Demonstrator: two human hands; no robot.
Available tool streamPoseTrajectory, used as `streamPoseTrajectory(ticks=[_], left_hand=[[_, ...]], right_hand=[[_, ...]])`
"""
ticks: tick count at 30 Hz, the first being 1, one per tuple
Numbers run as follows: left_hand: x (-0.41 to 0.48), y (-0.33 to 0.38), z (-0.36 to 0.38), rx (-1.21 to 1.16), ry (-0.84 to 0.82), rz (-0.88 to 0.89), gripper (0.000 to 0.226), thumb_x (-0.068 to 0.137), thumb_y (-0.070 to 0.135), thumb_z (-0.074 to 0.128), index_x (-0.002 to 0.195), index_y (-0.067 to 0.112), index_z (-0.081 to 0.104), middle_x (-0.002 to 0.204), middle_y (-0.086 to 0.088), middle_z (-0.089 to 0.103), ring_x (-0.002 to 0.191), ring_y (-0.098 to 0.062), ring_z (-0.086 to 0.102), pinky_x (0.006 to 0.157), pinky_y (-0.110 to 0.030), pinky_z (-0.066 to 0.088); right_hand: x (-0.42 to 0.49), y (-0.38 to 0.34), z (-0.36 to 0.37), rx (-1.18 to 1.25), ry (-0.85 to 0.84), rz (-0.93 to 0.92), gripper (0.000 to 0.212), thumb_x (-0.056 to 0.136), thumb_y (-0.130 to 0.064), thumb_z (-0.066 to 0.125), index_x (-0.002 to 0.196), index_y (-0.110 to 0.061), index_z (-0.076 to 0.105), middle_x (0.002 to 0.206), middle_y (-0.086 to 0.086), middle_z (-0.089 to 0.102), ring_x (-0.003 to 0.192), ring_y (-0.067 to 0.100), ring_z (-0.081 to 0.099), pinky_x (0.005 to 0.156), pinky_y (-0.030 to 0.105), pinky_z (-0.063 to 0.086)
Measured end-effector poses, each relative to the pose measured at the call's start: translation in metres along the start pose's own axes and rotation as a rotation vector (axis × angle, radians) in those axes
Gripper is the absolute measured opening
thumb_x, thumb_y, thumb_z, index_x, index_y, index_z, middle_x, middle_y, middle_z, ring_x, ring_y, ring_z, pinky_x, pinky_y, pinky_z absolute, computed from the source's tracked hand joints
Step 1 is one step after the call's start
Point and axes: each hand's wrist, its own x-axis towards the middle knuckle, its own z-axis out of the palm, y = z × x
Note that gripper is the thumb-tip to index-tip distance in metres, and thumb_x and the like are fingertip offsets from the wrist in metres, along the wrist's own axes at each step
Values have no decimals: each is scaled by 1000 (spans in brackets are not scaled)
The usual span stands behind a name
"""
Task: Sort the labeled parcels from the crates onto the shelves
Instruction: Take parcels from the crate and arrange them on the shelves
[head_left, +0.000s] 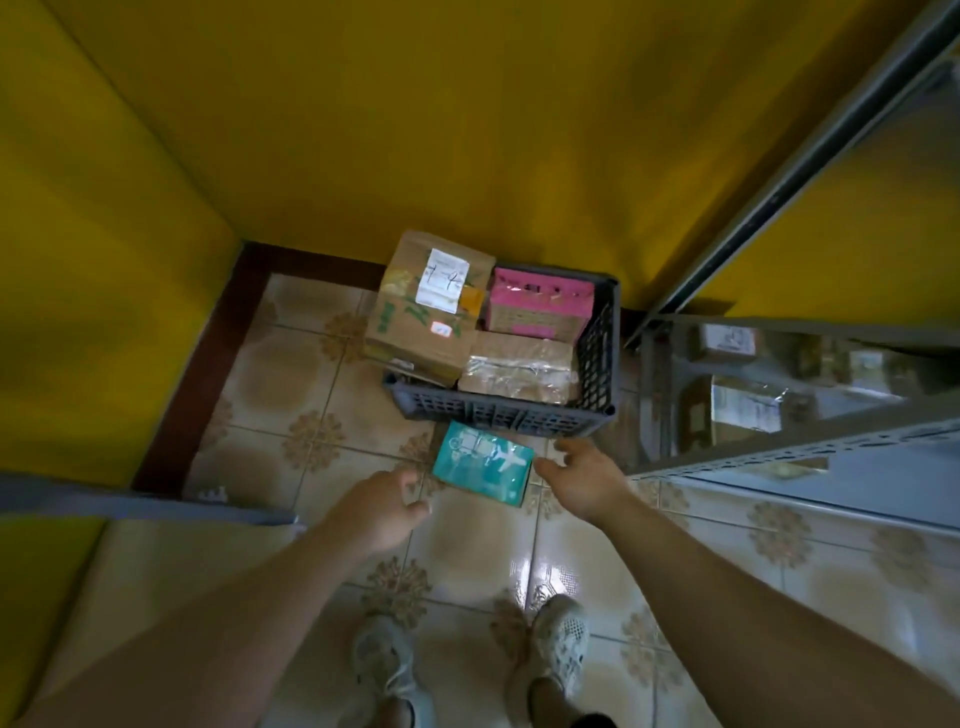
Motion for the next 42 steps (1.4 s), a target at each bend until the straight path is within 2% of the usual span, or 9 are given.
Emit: streamPoseTrajectory(ticks=[9,14,17,21,24,31,35,39,42], left_hand=[[193,-65,116,-27,-22,-122,61,97,42,51,150,20,31,152,-7,38,134,-26,43,105,-33,38],[290,-78,174,-207,111,-98,43,94,32,57,133,16,54,133,-4,58,121,-23,55,88,-24,39],[342,-83,201,-330,221,-124,50,93,29,59,140,17,47,137,-6,55,119,-23,56,82,-20,35],[397,-91,226,-530,212,-165,68,95,24,60,152,17,25,148,-6,42,127,-24,49,77,-16,37],[419,-99,241,-679,116,-123,57,90,22,66,141,18,43,134,-5,58,112,-22,61,73,-22,48],[364,-96,232,-835,152,0,48,81,5,69,125,11,53,120,-5,63,108,-22,62,91,-35,52],[282,-91,190,-809,202,73,62,70,5,74,119,36,52,124,-5,60,112,-21,61,92,-43,53],[184,-75,126,-659,201,195,61,79,-9,66,130,19,50,114,6,63,102,-4,62,80,-22,52],[104,-57,73,-582,187,255,57,83,-2,64,124,32,46,112,15,60,100,6,59,80,-18,49]], right_hand=[[189,77,113,36,-73,66,50,98,-35,56,141,-13,47,131,12,59,100,22,59,82,27,45],[288,123,184,36,-62,47,60,95,-37,59,148,-17,37,140,13,50,114,29,58,81,31,51],[333,143,214,70,-21,41,73,96,-37,58,156,-26,18,148,14,38,124,36,51,92,32,48],[375,155,244,362,10,162,84,97,-40,56,157,-34,-2,155,9,37,129,36,51,96,33,46],[387,157,258,553,51,224,77,96,-41,57,155,-33,9,149,10,44,122,37,54,101,47,50],[337,148,249,699,86,264,65,91,-38,64,144,-29,28,125,8,59,88,25,66,72,38,58],[262,127,224,719,115,268,67,92,-39,64,147,-35,26,124,5,58,89,24,65,78,41,59],[158,87,183,790,129,286,68,93,-38,63,149,-34,24,127,7,58,101,27,63,93,49,54],[74,53,144,815,172,263,66,95,-35,62,149,-28,26,108,5,64,91,23,63,86,43,55]])
